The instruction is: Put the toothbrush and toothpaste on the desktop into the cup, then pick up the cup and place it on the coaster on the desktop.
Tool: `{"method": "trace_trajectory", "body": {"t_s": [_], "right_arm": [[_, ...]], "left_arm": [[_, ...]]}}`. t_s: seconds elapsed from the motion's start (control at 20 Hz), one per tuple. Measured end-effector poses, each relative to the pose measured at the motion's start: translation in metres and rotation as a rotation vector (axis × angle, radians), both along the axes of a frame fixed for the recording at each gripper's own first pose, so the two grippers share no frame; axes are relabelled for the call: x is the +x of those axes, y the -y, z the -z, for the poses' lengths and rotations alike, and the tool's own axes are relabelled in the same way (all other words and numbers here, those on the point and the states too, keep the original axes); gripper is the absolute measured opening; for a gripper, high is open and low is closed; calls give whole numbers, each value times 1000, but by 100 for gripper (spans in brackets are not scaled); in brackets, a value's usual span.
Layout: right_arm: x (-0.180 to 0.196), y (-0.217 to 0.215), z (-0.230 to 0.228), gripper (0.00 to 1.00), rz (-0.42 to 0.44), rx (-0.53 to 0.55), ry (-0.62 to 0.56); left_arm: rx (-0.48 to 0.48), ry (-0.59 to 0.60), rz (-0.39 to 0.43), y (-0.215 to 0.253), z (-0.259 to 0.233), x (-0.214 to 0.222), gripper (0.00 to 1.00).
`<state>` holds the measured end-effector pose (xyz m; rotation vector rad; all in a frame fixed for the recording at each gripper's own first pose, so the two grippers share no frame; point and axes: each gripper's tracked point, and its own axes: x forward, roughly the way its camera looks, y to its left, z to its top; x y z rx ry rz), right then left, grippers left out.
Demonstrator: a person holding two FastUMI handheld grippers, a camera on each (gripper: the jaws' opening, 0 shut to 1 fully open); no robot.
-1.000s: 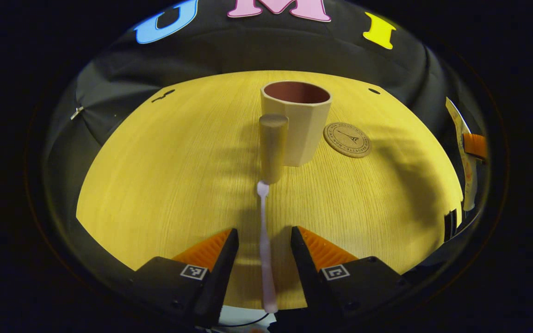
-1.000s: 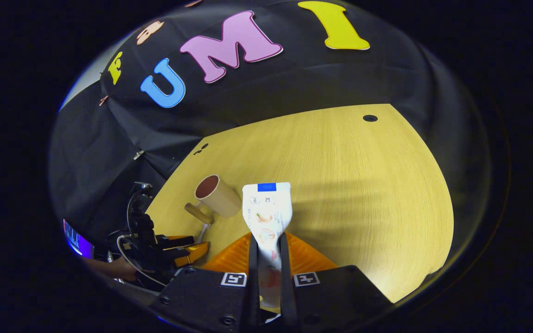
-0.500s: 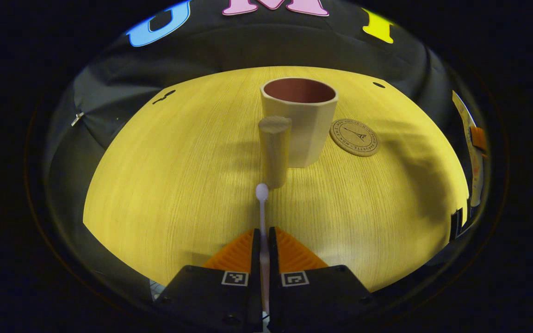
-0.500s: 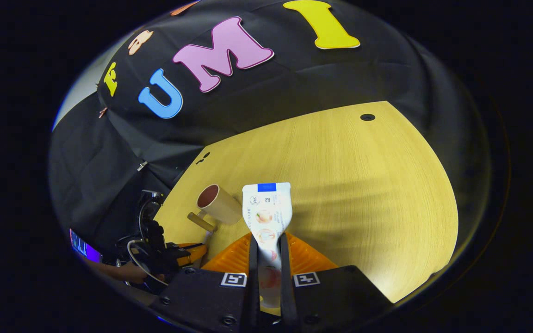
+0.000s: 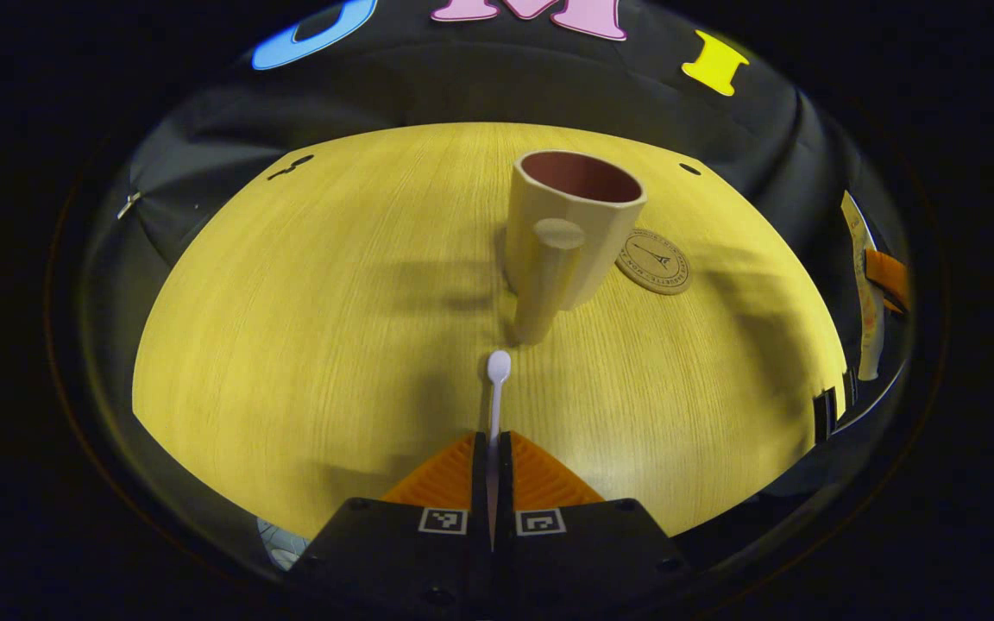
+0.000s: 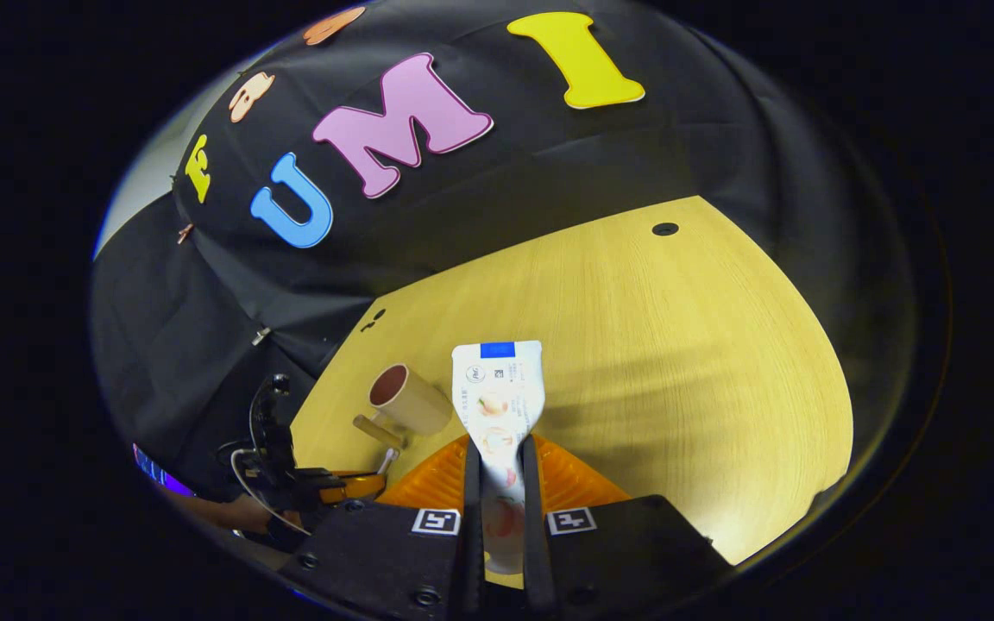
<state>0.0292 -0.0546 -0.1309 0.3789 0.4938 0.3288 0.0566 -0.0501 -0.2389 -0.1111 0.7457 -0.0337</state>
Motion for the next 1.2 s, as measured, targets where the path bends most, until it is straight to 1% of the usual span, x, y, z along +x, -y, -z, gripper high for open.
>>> {"method": "trace_trajectory", "body": {"t_s": [0.15, 0.25, 0.3, 0.35, 0.5, 0.75, 0.85, 1.0, 1.1, 1.2], "right_arm": [[1, -14, -9, 22, 10, 20, 24], [4, -31, -19, 22, 0, 48, 47], [6, -42, -25, 22, -9, 63, 60], [9, -53, -32, 22, -18, 84, 78], [31, -93, -59, 22, -62, 143, 153], [72, -162, -80, 22, -167, 143, 241], [89, -187, -81, 21, -202, 133, 261], [108, -213, -77, 22, -237, 115, 278], [120, -222, -73, 21, -243, 108, 286], [138, -226, -64, 22, -219, 88, 290]], "left_arm": [[-34, 35, -6, -11, -12, -10, 6], [-62, 81, -3, -17, -30, -15, 6], [-78, 111, -2, -19, -42, -16, 2], [-93, 143, -2, -22, -56, -20, 6], [-130, 245, 0, -30, -104, -31, 6], [-163, 373, -9, -42, -168, -71, 6], [-163, 400, -29, -47, -185, -87, 6], [-157, 443, -64, -54, -209, -107, 6], [-130, 461, -80, -61, -219, -115, 6], [-99, 466, -98, -69, -223, -123, 6]]}}
